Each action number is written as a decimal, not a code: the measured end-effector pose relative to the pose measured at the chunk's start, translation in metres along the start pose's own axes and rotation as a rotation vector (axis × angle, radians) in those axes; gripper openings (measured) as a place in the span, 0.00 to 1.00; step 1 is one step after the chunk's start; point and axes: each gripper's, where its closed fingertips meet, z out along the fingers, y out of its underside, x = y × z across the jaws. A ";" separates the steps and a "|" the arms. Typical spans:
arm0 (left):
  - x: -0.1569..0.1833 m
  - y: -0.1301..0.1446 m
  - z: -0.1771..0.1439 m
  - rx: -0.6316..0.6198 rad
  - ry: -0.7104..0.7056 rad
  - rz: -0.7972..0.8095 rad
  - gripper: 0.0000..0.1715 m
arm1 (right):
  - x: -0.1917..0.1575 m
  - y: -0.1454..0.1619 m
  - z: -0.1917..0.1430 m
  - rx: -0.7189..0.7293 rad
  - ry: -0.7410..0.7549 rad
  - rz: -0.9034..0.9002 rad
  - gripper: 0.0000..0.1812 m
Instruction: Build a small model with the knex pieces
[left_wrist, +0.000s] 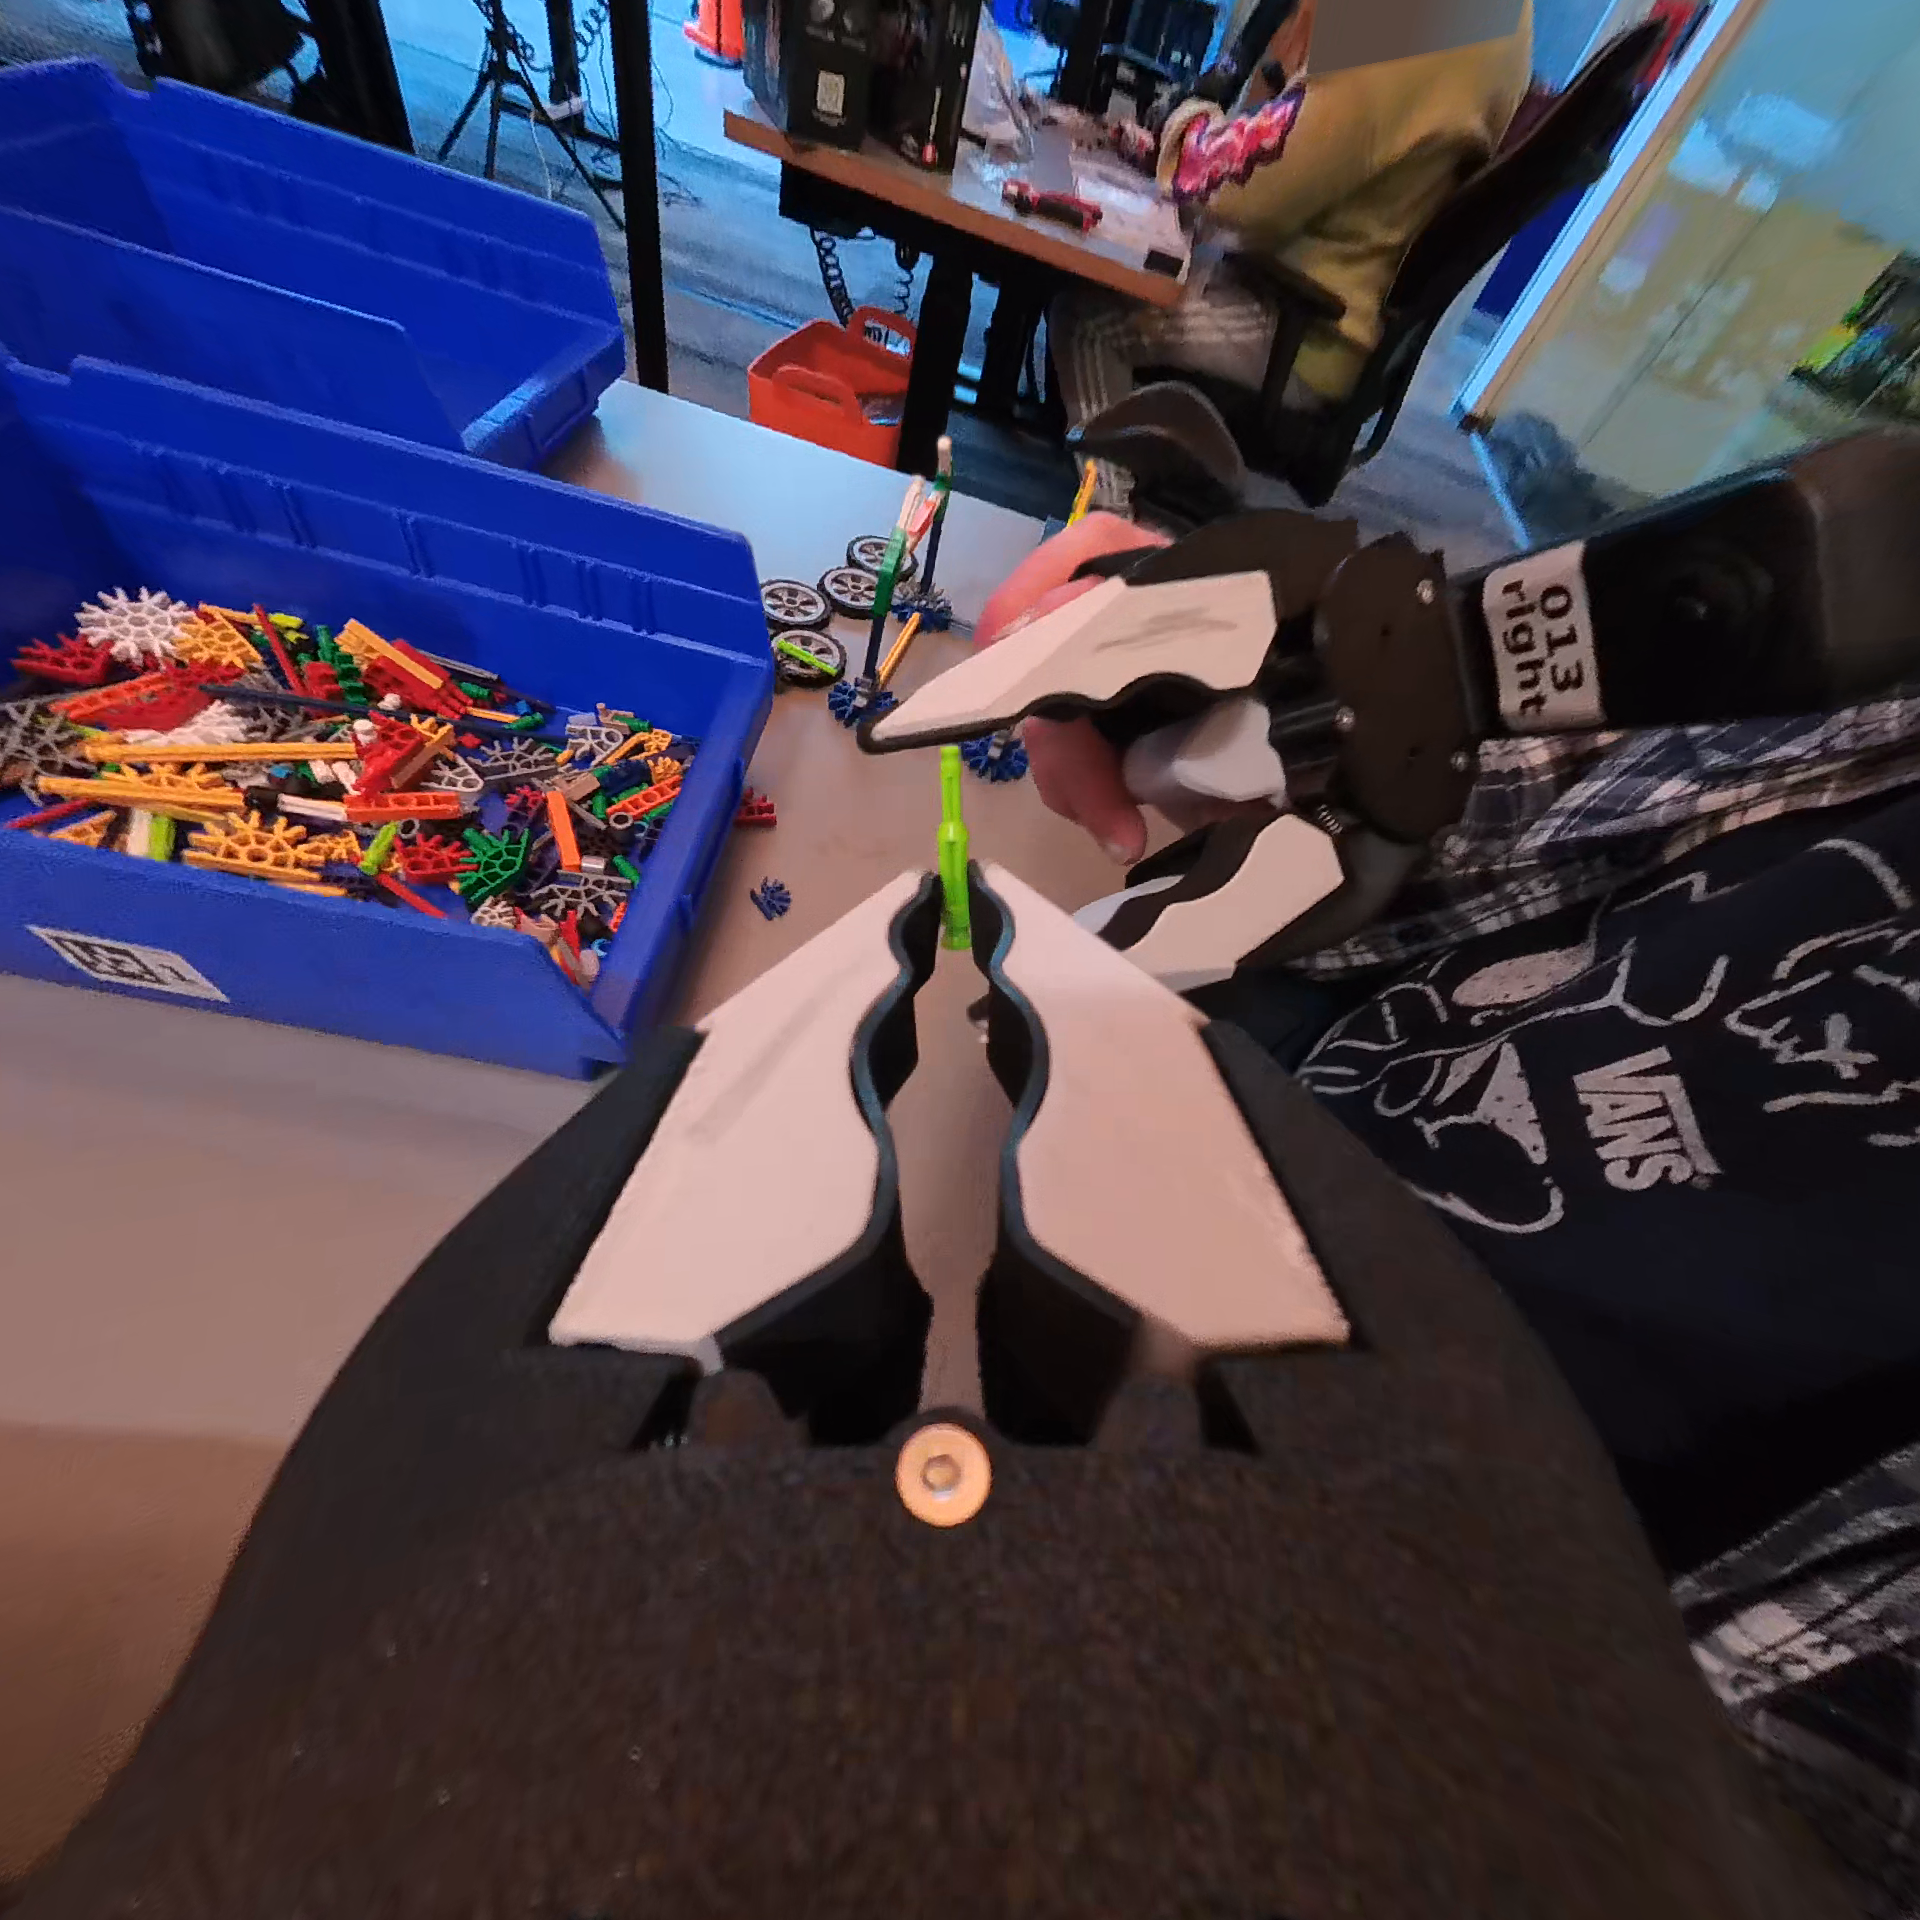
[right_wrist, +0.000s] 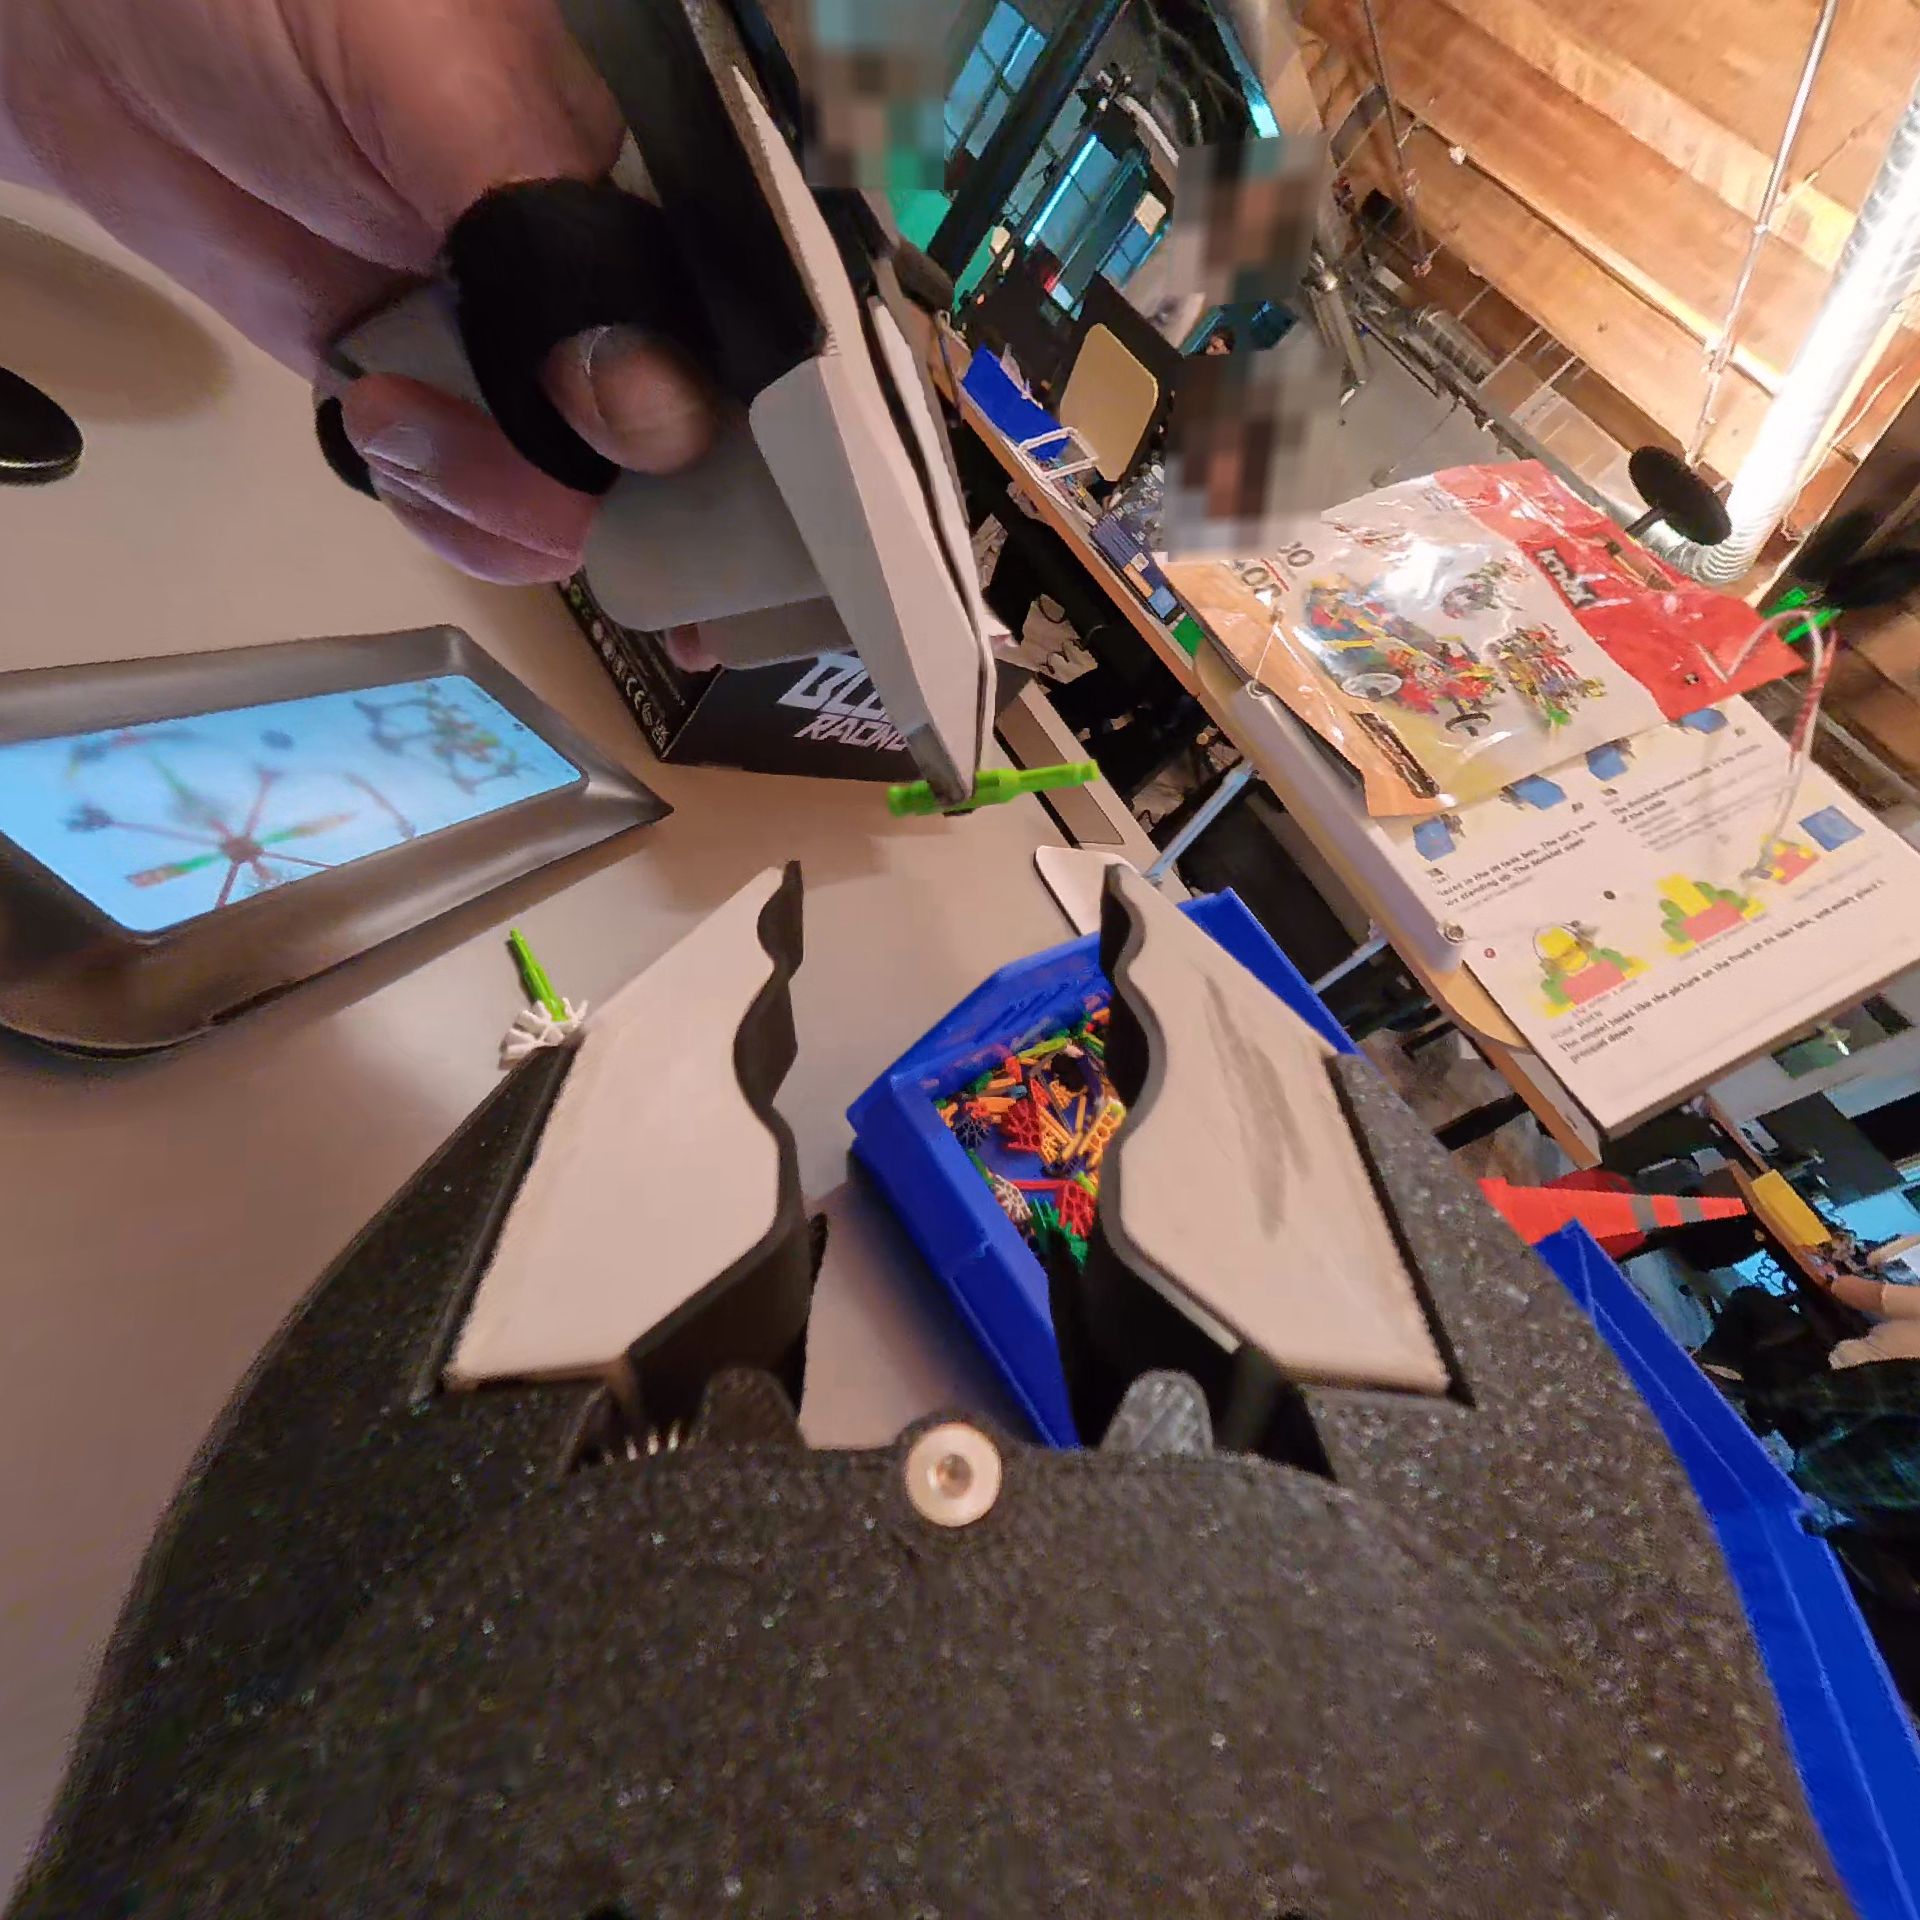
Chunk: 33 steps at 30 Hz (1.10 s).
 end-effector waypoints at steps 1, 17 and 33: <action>0.001 0.002 -0.001 0.009 0.011 -0.019 0.02 | -0.002 -0.001 0.002 0.000 -0.003 -0.009 0.31; 0.000 0.020 -0.008 0.100 0.064 -0.190 0.02 | -0.015 -0.014 0.019 0.023 -0.049 -0.143 0.21; -0.039 0.051 -0.031 -0.025 -0.151 -0.014 0.05 | -0.041 0.029 0.017 -0.153 -0.354 -0.061 0.21</action>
